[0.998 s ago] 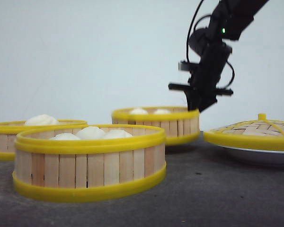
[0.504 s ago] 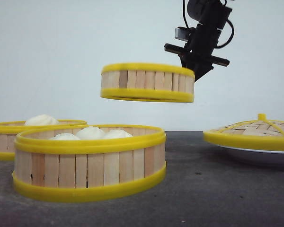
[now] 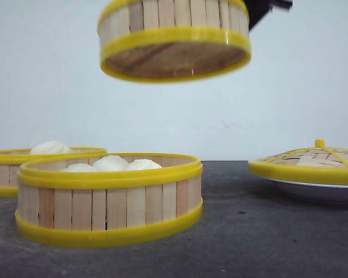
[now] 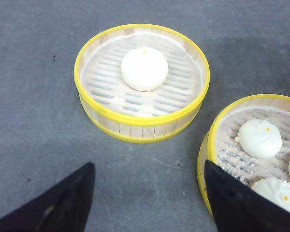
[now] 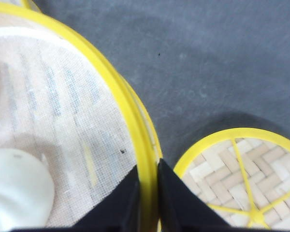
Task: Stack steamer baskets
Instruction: 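Grip the basket rim with the right gripper and lift it up, then carry the basket over the nearest basket and lower it on top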
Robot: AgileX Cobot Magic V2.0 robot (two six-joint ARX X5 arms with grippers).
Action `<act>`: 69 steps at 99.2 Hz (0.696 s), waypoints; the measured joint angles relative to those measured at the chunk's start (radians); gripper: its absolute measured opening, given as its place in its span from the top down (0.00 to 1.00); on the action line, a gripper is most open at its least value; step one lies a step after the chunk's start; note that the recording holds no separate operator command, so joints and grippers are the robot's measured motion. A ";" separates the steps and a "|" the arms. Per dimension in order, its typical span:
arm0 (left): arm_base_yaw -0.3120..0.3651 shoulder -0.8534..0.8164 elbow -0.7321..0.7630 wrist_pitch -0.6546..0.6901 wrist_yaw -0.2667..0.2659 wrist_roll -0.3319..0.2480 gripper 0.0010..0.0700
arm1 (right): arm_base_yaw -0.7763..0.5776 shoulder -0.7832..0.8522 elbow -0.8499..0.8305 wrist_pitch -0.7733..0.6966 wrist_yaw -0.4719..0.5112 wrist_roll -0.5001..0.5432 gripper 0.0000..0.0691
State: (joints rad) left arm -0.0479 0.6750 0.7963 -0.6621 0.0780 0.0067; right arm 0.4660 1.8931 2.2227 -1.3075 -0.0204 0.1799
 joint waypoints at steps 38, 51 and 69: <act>0.000 0.000 0.000 0.000 0.000 0.000 0.38 | 0.093 -0.149 -0.225 0.093 -0.001 0.000 0.96; 0.000 0.000 0.000 -0.001 0.000 0.000 0.38 | 0.097 -0.228 -0.407 0.205 -0.033 0.000 0.96; 0.000 0.000 0.000 0.000 0.000 0.000 0.38 | 0.097 -0.269 -0.568 0.327 -0.102 0.000 0.96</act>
State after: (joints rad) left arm -0.0479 0.6750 0.7963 -0.6624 0.0780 0.0071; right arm 0.5629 1.6241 1.6546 -0.9810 -0.1223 0.1802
